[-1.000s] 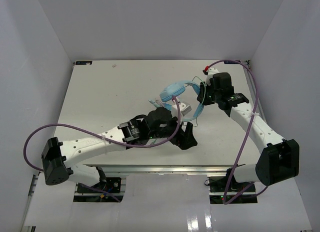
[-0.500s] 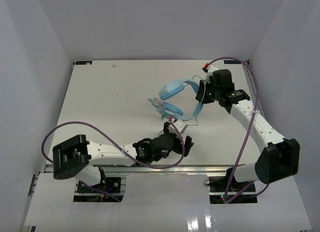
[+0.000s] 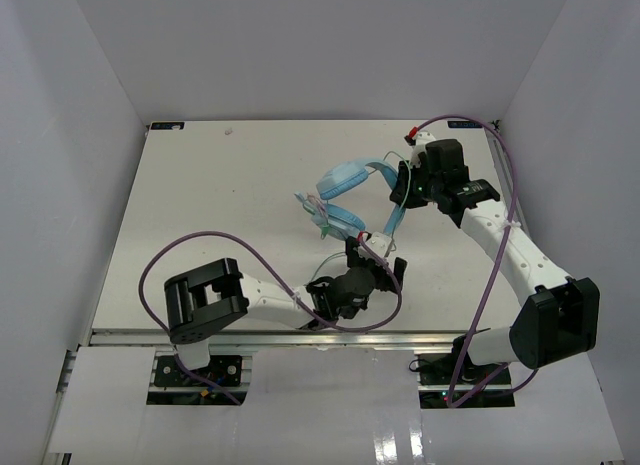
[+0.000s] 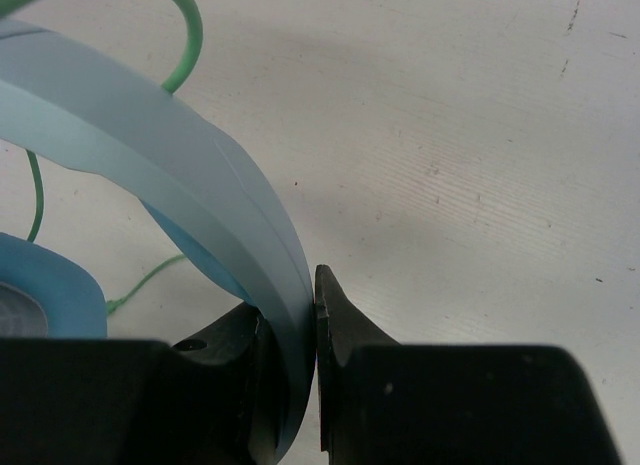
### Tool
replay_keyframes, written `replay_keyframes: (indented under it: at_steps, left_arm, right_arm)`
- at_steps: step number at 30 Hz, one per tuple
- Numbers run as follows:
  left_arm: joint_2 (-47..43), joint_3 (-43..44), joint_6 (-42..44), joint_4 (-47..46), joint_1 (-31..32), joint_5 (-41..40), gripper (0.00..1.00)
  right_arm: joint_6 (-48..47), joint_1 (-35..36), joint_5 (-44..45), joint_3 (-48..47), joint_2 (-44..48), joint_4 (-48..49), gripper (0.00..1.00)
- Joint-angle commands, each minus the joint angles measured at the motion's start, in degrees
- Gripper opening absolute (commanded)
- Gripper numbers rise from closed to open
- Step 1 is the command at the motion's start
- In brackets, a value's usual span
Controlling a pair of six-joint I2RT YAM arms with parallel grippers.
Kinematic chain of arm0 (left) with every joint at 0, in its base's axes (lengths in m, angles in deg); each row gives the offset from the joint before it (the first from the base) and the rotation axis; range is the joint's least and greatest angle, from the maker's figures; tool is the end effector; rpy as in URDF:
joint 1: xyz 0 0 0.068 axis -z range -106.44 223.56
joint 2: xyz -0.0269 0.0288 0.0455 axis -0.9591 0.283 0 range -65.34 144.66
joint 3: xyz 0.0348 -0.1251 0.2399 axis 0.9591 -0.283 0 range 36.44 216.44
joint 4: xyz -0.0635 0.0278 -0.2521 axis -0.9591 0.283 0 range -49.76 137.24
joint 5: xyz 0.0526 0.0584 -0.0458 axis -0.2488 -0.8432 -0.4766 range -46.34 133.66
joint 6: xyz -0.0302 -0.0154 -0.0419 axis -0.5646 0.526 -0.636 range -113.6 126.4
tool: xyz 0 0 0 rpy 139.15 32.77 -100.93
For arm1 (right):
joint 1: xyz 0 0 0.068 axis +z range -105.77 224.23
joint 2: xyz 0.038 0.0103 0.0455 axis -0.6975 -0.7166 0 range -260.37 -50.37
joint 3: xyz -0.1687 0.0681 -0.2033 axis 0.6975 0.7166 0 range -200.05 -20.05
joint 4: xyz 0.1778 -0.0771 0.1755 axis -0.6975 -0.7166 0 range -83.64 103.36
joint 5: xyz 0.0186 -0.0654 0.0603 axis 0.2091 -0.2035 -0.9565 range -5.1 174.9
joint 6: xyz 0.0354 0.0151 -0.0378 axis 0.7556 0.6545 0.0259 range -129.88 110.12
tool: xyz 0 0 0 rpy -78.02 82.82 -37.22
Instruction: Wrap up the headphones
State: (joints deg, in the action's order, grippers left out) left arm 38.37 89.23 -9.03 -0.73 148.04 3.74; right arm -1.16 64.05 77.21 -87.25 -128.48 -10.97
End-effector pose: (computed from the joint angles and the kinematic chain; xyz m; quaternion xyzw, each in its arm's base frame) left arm 0.1247 -0.3633 0.2001 0.1636 0.7345 -0.2421 0.6125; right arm 0.2871 0.1085 0.3213 -0.1164 0.8788 0.1708 0.4300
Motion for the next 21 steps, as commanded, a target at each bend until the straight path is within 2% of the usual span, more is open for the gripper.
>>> replay_keyframes:
  at_steps: [1,5,9,14,15,21]
  left_arm:
    - [2.2,5.7,0.0,-3.5,0.0,-5.5,0.92]
    - [4.8,8.9,-0.4,-2.2,0.0,-6.5,0.82]
    - [4.6,9.2,-0.8,-2.7,0.0,-5.2,0.38]
    - [3.2,9.4,-1.0,-0.8,0.0,-4.8,0.05]
    - [2.7,9.4,-1.3,-0.5,0.1,-4.5,0.00]
    - [-3.2,7.9,-4.3,3.9,0.0,1.5,0.00]
  right_arm:
    - [2.8,-0.4,-2.9,-2.6,2.1,2.8,0.08]
    - [2.8,-0.4,-2.9,-1.8,2.6,3.1,0.08]
    - [2.6,-0.4,-2.7,-0.8,3.2,3.5,0.08]
    - [2.4,-0.4,-2.4,-0.3,3.4,3.7,0.08]
    - [2.3,-0.4,-2.3,-0.3,3.4,3.8,0.08]
    - [1.2,-0.3,-0.4,0.1,3.6,3.8,0.08]
